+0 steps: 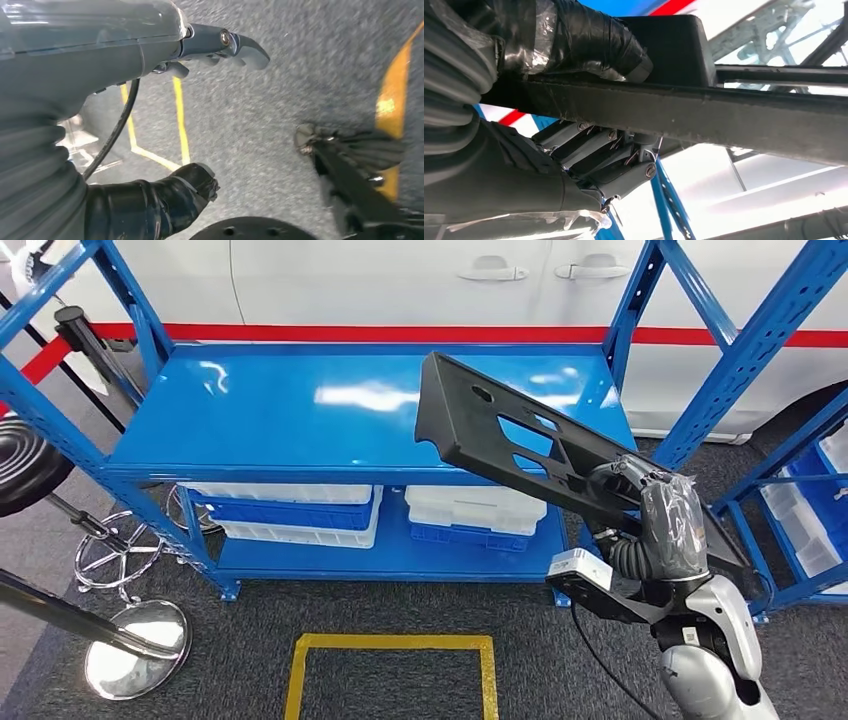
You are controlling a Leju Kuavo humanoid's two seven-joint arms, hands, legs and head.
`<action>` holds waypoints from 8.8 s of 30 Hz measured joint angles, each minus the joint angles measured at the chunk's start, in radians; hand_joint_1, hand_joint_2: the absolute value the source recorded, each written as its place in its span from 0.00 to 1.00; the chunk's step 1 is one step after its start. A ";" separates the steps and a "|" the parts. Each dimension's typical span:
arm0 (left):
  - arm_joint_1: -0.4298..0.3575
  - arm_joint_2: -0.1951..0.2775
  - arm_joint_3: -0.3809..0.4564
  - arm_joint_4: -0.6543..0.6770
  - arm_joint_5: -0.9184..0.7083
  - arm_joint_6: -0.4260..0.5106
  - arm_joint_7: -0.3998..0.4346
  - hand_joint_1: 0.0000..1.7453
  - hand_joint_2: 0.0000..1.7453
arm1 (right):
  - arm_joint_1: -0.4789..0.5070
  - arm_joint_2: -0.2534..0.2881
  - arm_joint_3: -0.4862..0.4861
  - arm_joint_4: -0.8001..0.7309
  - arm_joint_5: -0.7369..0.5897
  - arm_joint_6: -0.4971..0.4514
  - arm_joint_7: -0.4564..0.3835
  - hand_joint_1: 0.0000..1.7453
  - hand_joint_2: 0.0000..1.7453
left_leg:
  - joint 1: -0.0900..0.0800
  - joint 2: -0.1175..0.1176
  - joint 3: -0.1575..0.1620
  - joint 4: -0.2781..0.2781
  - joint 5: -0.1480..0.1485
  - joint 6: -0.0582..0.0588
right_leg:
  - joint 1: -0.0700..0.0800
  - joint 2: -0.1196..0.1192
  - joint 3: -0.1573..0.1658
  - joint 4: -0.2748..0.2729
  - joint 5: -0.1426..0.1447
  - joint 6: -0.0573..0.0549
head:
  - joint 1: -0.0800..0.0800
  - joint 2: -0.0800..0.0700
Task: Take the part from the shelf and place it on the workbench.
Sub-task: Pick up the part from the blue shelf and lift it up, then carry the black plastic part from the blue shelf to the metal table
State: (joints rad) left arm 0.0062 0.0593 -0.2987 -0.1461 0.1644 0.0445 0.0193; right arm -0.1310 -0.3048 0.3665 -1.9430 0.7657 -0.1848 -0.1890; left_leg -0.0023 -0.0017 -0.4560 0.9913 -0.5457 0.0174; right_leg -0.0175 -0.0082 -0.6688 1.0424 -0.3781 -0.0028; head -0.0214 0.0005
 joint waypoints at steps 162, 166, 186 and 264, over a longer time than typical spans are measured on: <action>0.028 0.029 -0.058 0.011 0.043 -0.095 -0.005 0.00 1.00 | 0.026 -0.093 -0.043 -0.051 0.029 -0.027 0.097 1.00 1.00 | 0.005 0.004 -0.131 0.007 0.105 0.025 | -0.010 -0.031 0.100 0.066 -0.187 0.035 | -0.017 0.000; 0.027 0.030 -0.066 0.011 0.039 -0.102 -0.023 0.00 1.00 | 0.053 -0.101 -0.055 -0.057 0.020 -0.033 0.097 1.00 1.00 | -0.001 -0.049 -0.130 0.010 0.104 0.032 | -0.005 0.008 -0.009 0.264 -0.250 0.031 | -0.016 0.000; 0.030 0.033 -0.081 0.011 0.033 -0.092 -0.041 0.00 1.00 | 0.066 -0.111 -0.077 -0.084 0.011 -0.038 0.091 1.00 1.00 | 0.003 0.067 -0.151 0.053 0.088 -0.012 | 0.002 -0.108 0.129 -0.021 -0.130 0.004 | -0.020 0.000; 0.024 0.069 -0.121 0.019 0.087 -0.119 -0.034 0.00 1.00 | -0.435 -0.149 0.085 0.130 0.113 0.182 0.236 1.00 1.00 | 0.009 -0.144 -0.038 0.041 0.002 0.005 | -0.028 0.058 -0.018 0.030 -0.030 0.049 | -0.015 0.002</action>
State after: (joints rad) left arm 0.0301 0.1280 -0.4196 -0.1273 0.2519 -0.0749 -0.0143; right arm -0.5661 -0.4535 0.4519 -1.8132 0.8787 -0.0027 0.0470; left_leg 0.0063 -0.1460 -0.4939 1.0325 -0.5435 0.0226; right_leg -0.0451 0.0502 -0.6871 1.0724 -0.4082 0.0460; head -0.0360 0.0027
